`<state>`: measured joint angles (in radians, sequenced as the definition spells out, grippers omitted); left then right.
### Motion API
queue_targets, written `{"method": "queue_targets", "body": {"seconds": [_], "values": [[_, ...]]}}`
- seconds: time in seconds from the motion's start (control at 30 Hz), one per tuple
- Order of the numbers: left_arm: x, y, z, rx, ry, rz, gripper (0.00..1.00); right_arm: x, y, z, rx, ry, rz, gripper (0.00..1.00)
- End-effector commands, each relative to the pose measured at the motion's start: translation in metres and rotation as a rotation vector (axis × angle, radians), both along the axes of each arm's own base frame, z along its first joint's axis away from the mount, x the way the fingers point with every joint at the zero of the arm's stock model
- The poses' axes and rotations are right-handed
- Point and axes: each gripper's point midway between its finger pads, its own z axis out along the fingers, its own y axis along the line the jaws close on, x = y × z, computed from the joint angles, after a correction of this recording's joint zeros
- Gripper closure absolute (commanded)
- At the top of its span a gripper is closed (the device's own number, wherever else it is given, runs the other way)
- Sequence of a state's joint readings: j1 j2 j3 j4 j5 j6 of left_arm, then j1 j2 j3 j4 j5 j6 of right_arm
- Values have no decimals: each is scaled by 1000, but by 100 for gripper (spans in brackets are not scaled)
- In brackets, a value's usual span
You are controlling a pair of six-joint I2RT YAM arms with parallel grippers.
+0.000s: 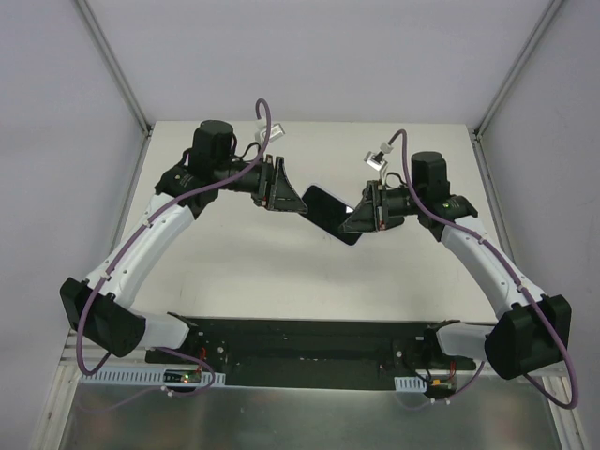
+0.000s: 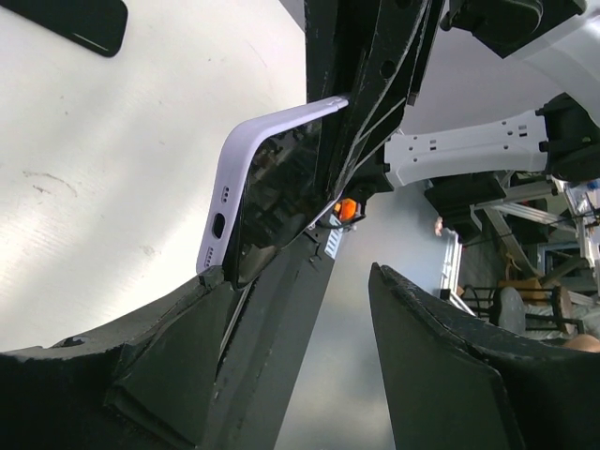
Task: Take the phone out of the phone case
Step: Remove the phone case from the phone.
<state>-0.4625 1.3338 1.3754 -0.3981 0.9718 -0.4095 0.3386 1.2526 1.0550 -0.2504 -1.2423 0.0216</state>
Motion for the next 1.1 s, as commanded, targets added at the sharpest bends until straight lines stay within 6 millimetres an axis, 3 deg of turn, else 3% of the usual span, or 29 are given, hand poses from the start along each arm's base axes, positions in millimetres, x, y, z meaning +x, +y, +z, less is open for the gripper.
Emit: {"method": "queue_targets", "body": {"seconds": [0.0,1.07], "values": [[1,-3,-5,-16,28,-16,37,-5,2,39,112,-140,68,100],[6,-24,-35,4,103,-70,41,-5,5,59,176,-167,75,100]]}}
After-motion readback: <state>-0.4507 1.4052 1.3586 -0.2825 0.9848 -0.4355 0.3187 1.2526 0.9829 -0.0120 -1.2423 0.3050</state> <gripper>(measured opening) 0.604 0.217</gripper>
